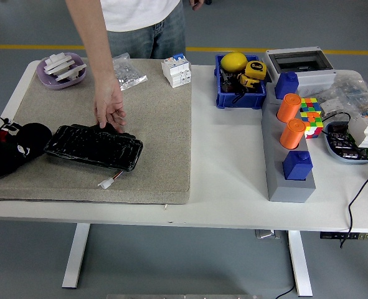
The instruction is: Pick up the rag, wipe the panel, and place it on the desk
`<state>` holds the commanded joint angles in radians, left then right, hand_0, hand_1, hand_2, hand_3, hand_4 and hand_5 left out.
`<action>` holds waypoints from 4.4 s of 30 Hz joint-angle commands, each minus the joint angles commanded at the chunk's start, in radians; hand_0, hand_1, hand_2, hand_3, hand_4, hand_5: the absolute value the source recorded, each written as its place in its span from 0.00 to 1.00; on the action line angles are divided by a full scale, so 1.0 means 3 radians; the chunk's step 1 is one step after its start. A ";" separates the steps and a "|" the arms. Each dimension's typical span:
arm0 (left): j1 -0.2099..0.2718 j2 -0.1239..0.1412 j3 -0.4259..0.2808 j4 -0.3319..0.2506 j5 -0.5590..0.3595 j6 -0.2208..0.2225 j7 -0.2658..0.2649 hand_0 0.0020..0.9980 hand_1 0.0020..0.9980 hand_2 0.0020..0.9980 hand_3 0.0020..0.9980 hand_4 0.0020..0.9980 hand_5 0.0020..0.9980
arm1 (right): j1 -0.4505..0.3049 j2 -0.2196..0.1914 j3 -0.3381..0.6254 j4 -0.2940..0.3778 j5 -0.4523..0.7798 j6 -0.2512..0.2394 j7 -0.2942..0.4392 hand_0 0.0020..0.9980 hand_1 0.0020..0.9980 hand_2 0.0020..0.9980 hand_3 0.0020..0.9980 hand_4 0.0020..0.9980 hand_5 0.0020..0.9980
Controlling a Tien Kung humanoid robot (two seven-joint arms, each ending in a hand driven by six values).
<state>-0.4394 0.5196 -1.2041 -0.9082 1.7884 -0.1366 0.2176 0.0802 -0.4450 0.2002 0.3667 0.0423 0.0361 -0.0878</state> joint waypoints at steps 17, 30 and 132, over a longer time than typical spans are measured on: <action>-0.0058 -0.0030 0.0151 0.0166 0.0043 0.0237 -0.0013 0.36 0.45 0.67 0.56 0.47 0.00 | 0.0001 -0.0002 0.0030 0.0003 -0.0012 -0.0003 0.0005 0.72 0.70 0.70 0.68 1.00 0.54; -0.0032 -0.0046 0.0214 0.0163 0.0179 0.0472 -0.0105 0.32 0.27 0.57 0.46 0.18 0.00 | -0.0005 -0.0005 0.0028 0.0004 -0.0007 -0.0006 0.0006 0.72 0.70 0.70 0.68 1.00 0.54; 0.0266 -0.0269 0.0950 -0.1471 0.0822 0.0595 0.0519 0.26 0.21 0.55 0.46 0.20 0.00 | 0.0011 -0.0035 -0.0058 -0.0021 -0.0188 -0.0004 -0.0013 0.73 0.70 0.70 0.68 1.00 0.53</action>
<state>-0.3597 0.4390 -0.9193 -1.3494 2.0350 0.0418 0.3733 0.0835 -0.4554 0.1828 0.3605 -0.0141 0.0350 -0.0917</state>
